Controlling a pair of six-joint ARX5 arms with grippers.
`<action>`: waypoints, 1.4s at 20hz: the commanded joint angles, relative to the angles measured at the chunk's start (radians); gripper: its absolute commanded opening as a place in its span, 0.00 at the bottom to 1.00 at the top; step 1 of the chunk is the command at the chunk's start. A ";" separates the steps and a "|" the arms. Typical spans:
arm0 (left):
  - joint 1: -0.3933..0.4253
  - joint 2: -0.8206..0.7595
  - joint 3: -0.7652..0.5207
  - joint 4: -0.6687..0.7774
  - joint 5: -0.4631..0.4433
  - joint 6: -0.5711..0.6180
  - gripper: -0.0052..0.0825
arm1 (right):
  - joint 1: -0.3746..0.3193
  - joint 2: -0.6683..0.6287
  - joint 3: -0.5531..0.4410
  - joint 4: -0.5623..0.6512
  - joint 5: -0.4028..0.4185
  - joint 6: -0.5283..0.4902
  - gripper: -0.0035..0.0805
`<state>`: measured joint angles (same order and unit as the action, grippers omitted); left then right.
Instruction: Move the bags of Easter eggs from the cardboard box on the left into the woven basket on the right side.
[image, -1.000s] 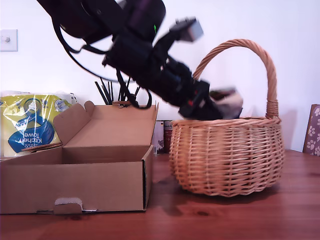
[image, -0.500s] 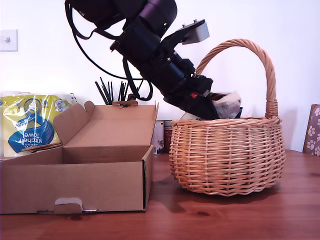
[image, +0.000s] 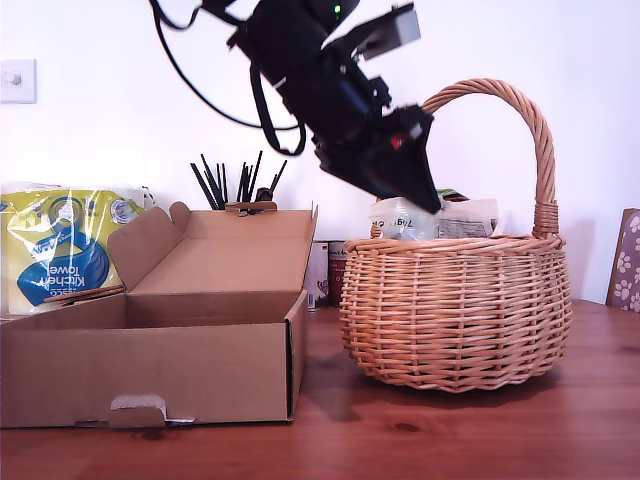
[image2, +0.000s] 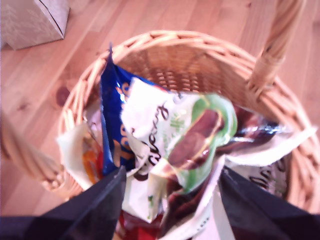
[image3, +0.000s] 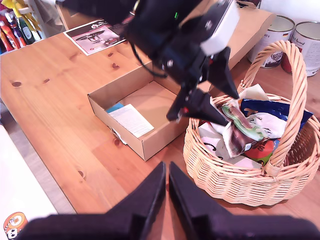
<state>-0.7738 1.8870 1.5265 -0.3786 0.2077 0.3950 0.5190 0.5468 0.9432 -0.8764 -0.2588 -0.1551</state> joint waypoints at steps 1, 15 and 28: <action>-0.008 0.006 0.036 -0.082 0.023 -0.003 0.68 | 0.003 -0.009 -0.012 0.004 -0.005 -0.003 0.03; -0.014 -0.136 0.087 -0.286 0.089 -0.137 0.04 | 0.002 -0.008 -0.014 0.079 0.058 0.002 0.03; 0.113 -0.568 -0.509 0.110 0.043 -0.306 0.04 | -0.008 -0.119 -0.211 0.356 0.369 0.186 0.03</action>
<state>-0.6666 1.3277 1.0538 -0.2943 0.2577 0.1047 0.5175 0.4515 0.7486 -0.5377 0.0902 0.0257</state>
